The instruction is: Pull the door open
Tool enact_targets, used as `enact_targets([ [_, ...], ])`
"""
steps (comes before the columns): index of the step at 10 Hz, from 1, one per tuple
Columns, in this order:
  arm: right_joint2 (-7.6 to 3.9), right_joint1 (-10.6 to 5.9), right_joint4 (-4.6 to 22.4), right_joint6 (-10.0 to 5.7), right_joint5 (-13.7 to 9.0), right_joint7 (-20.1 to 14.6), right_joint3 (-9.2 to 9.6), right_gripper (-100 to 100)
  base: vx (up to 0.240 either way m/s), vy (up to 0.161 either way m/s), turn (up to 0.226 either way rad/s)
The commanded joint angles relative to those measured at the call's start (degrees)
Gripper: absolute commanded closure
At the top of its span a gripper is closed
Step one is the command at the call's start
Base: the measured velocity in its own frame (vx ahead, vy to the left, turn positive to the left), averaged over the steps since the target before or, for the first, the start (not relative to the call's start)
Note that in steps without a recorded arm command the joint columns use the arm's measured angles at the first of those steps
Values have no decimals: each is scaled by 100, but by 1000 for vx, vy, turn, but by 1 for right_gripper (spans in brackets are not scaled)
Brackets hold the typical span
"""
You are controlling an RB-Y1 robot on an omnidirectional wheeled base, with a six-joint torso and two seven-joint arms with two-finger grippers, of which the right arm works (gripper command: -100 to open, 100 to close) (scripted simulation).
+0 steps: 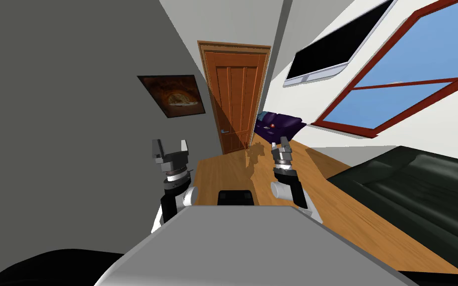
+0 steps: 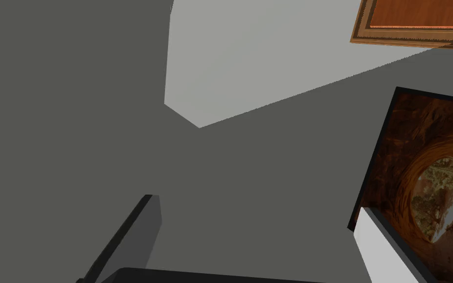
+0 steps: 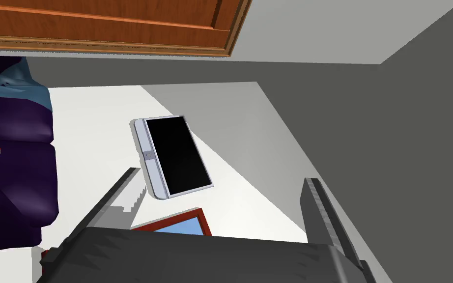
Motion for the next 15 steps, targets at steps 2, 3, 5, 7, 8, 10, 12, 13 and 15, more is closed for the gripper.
enact_targets([
  [2, -61, -112, 290, -80, 12, -40, -26, -100, 66, 28, 52],
  [3, -90, -168, 437, -120, 17, -61, -40, -100, 103, 44, 41],
  [5, -138, -277, 720, -197, 29, -100, -65, -100, 114, 47, 57],
  [7, -191, -402, 1043, -286, 41, -146, -94, -100, 88, 36, 45],
  [8, -209, -453, 1176, -323, 47, -164, -106, -100, 100, 35, 65],
  [10, -246, -555, 1441, -395, 57, -201, -130, -100, 102, 32, 50],
  [12, -282, -662, 1718, -472, 68, -240, -156, -100, 85, 51, 43],
  [13, -300, -722, 1872, -514, 74, -261, -170, -100, 95, 46, 47],
  [15, -337, -840, 2180, -598, 87, -304, -197, -100, 101, 36, 61],
])
